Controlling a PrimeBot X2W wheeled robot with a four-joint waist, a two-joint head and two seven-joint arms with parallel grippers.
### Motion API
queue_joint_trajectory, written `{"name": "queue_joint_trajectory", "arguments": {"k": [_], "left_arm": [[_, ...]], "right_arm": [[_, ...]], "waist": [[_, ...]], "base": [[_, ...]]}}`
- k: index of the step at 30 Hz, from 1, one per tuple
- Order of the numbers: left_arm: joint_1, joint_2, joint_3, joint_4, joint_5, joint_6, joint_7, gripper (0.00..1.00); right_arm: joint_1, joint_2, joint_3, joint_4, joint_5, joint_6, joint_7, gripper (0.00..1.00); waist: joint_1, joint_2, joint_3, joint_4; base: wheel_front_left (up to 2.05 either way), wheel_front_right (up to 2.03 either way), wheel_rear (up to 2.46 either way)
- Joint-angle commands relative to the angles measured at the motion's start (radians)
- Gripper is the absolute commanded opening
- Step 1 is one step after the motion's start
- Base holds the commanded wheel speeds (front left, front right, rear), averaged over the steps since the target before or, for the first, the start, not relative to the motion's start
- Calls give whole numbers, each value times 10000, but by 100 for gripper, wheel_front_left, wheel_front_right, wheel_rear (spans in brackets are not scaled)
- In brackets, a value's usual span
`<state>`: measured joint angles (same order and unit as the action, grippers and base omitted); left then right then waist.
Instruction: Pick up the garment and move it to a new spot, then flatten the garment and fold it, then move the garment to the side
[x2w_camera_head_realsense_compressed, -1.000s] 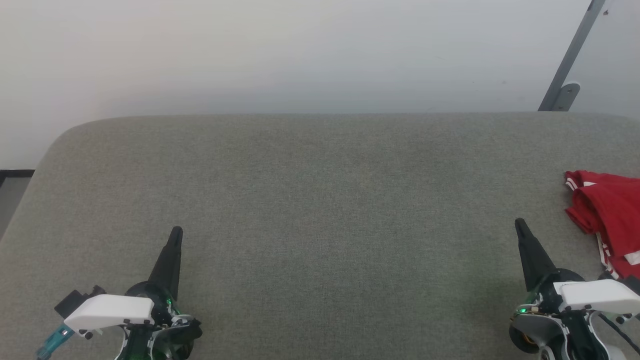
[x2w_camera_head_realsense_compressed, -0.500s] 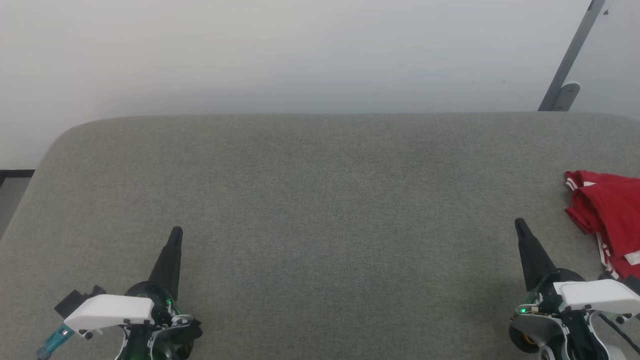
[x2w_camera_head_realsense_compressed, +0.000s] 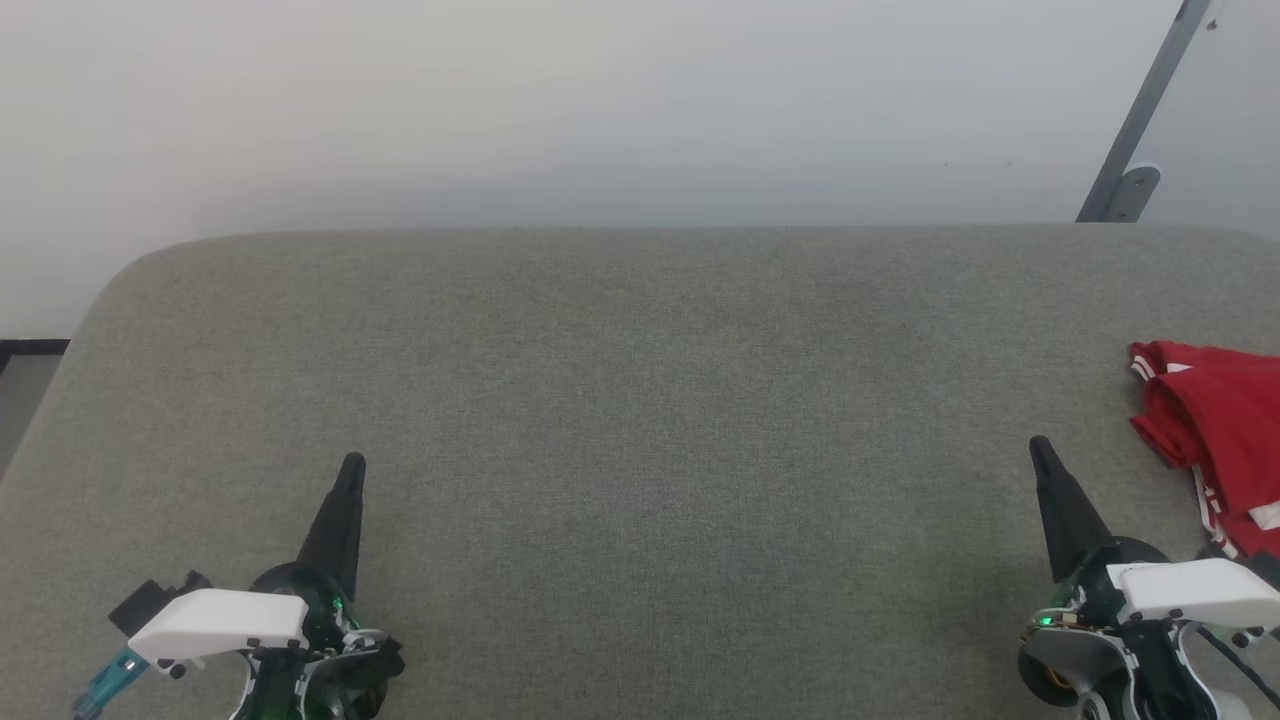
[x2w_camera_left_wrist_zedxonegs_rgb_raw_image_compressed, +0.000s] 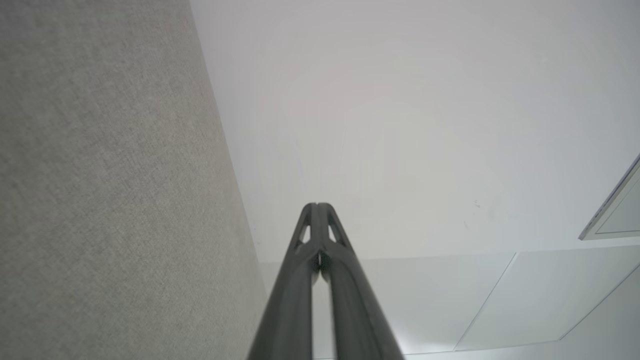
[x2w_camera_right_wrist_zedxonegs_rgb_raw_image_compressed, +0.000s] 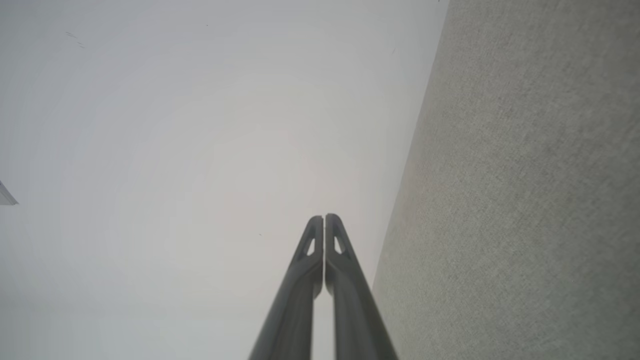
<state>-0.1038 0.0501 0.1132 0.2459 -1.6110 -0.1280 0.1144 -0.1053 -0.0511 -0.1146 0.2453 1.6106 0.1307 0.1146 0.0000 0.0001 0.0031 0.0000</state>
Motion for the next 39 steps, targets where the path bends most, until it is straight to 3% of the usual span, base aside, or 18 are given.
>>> {"name": "queue_joint_trajectory", "arguments": {"k": [1,39], "left_arm": [[-120,-29,31,1,-21,-50,42,0],[-120,-28,32,1,-19,-50,43,0]], "right_arm": [[-57,33,-7,-30,43,0,27,0],[-54,33,-5,-30,43,0,25,0]], "waist": [[0,-1,0,0],[0,-1,0,0]], "base": [[0,0,0],[0,0,0]]}}
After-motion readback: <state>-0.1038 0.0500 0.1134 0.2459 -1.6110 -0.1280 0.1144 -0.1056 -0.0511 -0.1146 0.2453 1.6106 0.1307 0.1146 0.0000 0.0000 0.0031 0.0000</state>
